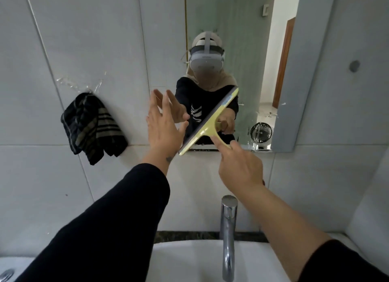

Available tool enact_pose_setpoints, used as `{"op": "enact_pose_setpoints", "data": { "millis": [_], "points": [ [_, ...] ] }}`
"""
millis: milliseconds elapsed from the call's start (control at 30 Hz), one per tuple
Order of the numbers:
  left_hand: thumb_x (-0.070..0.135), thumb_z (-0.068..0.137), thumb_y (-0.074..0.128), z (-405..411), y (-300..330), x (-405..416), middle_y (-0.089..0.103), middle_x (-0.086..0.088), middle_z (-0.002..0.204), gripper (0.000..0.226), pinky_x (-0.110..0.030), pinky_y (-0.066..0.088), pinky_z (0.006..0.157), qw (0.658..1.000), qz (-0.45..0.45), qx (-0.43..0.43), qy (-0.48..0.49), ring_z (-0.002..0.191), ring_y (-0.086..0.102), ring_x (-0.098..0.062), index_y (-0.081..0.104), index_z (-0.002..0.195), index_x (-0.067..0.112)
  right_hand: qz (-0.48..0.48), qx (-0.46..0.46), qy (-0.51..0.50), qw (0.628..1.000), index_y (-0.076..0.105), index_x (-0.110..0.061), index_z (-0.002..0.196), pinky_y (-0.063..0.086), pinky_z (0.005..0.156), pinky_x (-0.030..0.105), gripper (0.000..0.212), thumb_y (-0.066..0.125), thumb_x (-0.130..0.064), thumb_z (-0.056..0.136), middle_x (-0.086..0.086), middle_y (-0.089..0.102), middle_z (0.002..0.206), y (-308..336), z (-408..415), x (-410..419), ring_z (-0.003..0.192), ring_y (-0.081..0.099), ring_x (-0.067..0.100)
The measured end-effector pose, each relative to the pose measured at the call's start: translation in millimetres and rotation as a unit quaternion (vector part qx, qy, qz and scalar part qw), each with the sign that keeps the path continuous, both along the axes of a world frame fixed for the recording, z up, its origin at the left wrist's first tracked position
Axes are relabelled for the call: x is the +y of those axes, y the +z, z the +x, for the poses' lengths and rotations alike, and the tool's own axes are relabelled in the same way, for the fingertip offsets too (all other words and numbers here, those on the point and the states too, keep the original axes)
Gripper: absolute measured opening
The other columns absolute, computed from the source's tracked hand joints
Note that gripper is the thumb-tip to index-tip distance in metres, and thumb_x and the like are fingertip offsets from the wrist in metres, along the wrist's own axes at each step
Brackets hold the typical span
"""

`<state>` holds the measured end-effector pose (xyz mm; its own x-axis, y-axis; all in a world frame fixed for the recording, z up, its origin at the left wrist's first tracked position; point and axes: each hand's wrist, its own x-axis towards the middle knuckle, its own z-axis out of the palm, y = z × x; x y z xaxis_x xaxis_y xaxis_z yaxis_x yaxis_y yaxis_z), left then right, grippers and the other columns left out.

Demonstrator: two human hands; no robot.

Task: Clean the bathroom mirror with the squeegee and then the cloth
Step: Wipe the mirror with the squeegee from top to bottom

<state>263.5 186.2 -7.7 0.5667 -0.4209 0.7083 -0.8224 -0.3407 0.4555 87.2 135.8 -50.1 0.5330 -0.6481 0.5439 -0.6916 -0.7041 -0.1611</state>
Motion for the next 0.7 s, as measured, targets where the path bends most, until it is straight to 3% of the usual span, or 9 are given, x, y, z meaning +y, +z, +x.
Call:
{"op": "enact_pose_setpoints", "data": {
  "millis": [167,300,500,567,700],
  "points": [
    [0.035,0.087,0.064,-20.9,-14.7,-9.7,-0.014,-0.012,0.158,0.092,-0.052,0.012,0.118,0.999,0.026,-0.029,0.003,0.147,-0.007,-0.027,-0.001,0.151,0.022,0.013,-0.008,-0.043,0.999,0.018,-0.049,0.146,0.030,0.054,0.029,0.067,0.038,-0.011,0.094,0.003,0.052,0.126,-6.0,-37.6,-23.2,0.073,0.050,0.024],
    [0.032,0.087,0.064,-38.6,-22.5,-19.9,-0.016,-0.011,0.158,0.091,-0.056,0.008,0.117,0.998,0.028,-0.044,-0.027,0.147,-0.009,-0.027,0.000,0.151,0.025,0.014,-0.034,-0.053,0.998,0.021,-0.050,0.145,0.036,0.056,0.029,0.065,0.037,-0.012,0.094,0.001,0.053,0.102,-13.1,-58.1,-40.7,0.068,0.044,0.021],
    [0.028,0.087,0.065,-48.8,-32.1,-36.8,-0.019,-0.010,0.158,0.092,-0.051,0.005,0.118,0.998,0.049,-0.034,-0.038,0.146,-0.011,-0.028,-0.001,0.150,0.029,0.038,-0.065,-0.065,0.995,0.022,-0.049,0.145,0.038,0.055,0.029,0.058,0.035,-0.019,0.097,0.003,0.052,0.097,-20.6,-86.7,-55.3,0.070,0.053,0.023],
    [0.025,0.087,0.065,-45.5,-36.6,-41.5,-0.019,-0.009,0.158,0.091,-0.050,0.009,0.118,0.997,0.052,-0.038,-0.034,0.146,-0.010,-0.028,0.000,0.151,0.029,0.058,-0.079,-0.062,0.993,0.023,-0.049,0.144,0.040,0.057,0.030,0.056,0.035,-0.021,0.098,0.000,0.052,0.098,-26.0,-93.6,-60.2,0.070,0.051,0.022],
    [0.019,0.087,0.064,-39.2,-45.0,-49.3,-0.020,-0.002,0.157,0.091,-0.052,0.036,0.108,0.998,0.025,-0.050,-0.023,0.146,-0.009,-0.025,0.000,0.149,0.033,0.076,-0.115,-0.042,0.990,0.024,-0.048,0.144,0.046,0.061,0.031,0.056,0.039,-0.022,0.097,0.002,0.058,0.108,-36.8,-96.1,-68.5,0.076,0.056,0.021]
  ]
}}
